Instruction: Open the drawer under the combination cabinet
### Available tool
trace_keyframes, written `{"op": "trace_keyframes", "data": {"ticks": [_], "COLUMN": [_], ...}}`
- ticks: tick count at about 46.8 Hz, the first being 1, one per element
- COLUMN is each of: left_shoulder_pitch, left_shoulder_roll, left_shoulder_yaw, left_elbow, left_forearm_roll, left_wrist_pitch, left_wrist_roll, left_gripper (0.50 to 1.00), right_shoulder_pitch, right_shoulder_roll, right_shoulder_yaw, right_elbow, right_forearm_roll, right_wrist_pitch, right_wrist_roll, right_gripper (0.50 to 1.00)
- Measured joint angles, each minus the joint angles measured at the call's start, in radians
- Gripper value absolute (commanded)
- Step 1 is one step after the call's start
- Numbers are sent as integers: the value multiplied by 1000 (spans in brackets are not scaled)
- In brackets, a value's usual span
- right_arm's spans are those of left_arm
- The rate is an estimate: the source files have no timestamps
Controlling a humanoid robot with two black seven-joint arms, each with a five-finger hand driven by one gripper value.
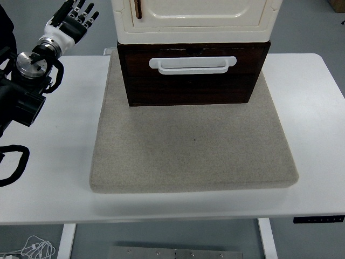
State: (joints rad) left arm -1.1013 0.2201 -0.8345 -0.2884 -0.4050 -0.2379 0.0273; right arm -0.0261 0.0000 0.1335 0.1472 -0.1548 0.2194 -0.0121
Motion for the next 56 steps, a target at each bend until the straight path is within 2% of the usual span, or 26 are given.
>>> {"op": "trace_keyframes", "data": {"ticks": [29,38,56], "left_shoulder_pitch": [-14,-24,-164], "left_shoulder_roll": [7,9,146], "left_shoulder_yaw": [2,2,6], "left_elbow": [1,8,11], "left_forearm_roll": [-2,2,78], "left_wrist_pitch": [-12,-52,-52], "left_wrist_roll": [0,-1,1], "left_gripper": [1000,1000,1000], "right_shoulder_pitch": [0,0,0], "right_shoulder_roll": [0,0,0], "right_shoulder_yaw": [0,0,0], "right_elbow": [0,0,0], "right_forearm_roll": [0,0,0], "right_wrist_pitch": [0,0,0], "right_wrist_roll": [0,0,0], "right_gripper": [926,926,926]}}
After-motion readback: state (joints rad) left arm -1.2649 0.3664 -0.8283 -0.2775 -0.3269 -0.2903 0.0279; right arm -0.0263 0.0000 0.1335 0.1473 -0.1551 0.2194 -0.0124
